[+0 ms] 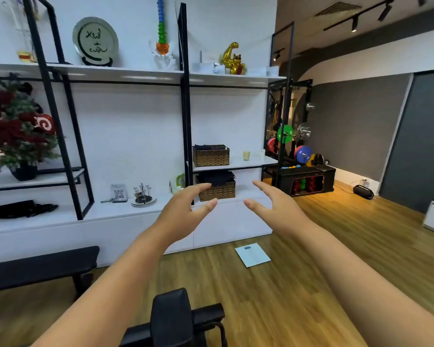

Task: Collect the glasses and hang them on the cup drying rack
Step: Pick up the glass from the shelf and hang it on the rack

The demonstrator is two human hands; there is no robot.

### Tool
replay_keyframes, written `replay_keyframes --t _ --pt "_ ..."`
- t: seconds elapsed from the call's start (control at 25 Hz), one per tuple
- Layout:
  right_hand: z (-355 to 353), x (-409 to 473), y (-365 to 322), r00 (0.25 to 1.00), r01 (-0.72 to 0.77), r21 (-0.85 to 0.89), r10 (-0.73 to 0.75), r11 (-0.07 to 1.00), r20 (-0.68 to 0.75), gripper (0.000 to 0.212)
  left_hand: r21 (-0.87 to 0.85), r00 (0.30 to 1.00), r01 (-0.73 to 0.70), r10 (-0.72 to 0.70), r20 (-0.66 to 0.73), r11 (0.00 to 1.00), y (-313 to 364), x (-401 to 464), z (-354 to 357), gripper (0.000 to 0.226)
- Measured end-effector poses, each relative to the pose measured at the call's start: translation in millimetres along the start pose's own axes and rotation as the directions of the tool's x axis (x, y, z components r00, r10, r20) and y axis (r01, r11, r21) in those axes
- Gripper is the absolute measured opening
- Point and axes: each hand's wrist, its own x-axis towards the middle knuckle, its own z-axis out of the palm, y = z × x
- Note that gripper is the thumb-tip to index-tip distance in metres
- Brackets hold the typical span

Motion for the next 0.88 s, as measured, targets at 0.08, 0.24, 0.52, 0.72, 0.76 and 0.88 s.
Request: replay_keyframes --t 0.08,0.24,0.52,0.72,0.76,0.88 --pt "-3 9 16 1.0 -0.021 -0.021 0.02 1.0 -0.016 0.074 0.003 1.0 -0.003 0.003 0.025 1.0 1 16 17 0.058" --pt "-5 34 58 0.996 -0.084 -0.072 0.084 0.994 -0.005 0.075 0.005 0.996 -0.011 0.01 0.091 1.0 -4 56 59 0.058" --pt "-5 112 111 0.994 -0.11 -0.117 0.107 0.987 -0.033 0.077 0.0 0.992 -0.078 0.078 0.098 0.997 -36 160 96 0.06" --pt "1 178 141 0.991 -0.13 -0.137 0.124 0.982 -0.056 0.081 0.023 0.986 -0.104 0.1 0.133 0.994 -62 233 119 0.063" --pt "2 190 149 0.991 -0.13 -0.129 0.124 0.983 -0.06 0.081 0.02 0.986 -0.104 0.1 0.135 0.994 -69 246 125 0.063" --pt "4 217 178 0.989 -0.14 -0.108 0.133 0.984 -0.069 0.081 0.005 0.985 -0.093 0.091 0.146 0.996 -83 278 146 0.063"
